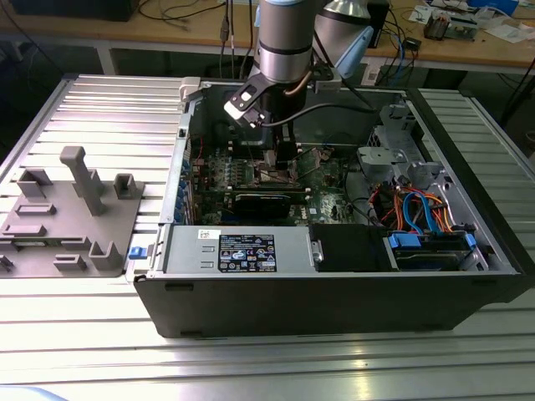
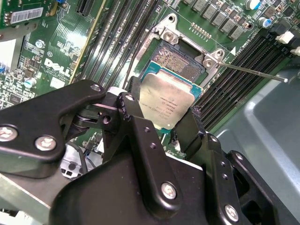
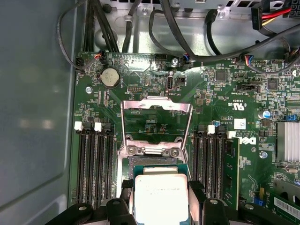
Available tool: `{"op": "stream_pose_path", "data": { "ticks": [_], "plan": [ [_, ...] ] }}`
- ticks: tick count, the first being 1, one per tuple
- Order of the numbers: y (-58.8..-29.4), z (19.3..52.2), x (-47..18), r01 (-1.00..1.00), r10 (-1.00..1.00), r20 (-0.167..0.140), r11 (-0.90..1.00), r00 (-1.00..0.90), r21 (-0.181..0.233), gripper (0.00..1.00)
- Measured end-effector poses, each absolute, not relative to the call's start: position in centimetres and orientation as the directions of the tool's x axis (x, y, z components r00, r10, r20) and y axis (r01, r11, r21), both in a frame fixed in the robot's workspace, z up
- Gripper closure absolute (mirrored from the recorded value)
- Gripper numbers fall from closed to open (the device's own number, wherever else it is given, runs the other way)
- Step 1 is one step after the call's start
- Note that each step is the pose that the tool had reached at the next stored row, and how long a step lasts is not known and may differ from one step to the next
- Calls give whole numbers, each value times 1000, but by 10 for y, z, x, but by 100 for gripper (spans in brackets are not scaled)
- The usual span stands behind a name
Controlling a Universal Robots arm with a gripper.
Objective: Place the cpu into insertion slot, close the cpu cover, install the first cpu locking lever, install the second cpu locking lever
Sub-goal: 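Place the cpu into insertion slot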
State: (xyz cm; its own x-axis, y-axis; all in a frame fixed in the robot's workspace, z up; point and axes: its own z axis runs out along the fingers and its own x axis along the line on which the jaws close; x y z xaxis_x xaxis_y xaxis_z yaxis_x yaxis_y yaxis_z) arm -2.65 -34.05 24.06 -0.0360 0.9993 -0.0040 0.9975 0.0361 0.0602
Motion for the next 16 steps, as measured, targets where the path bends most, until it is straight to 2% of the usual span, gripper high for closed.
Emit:
{"op": "stream_pose_path", "data": {
  "ticks": [16],
  "plan": [
    [-340,237,-27,998,999,-4,36,-36,60,45]
  ]
}}
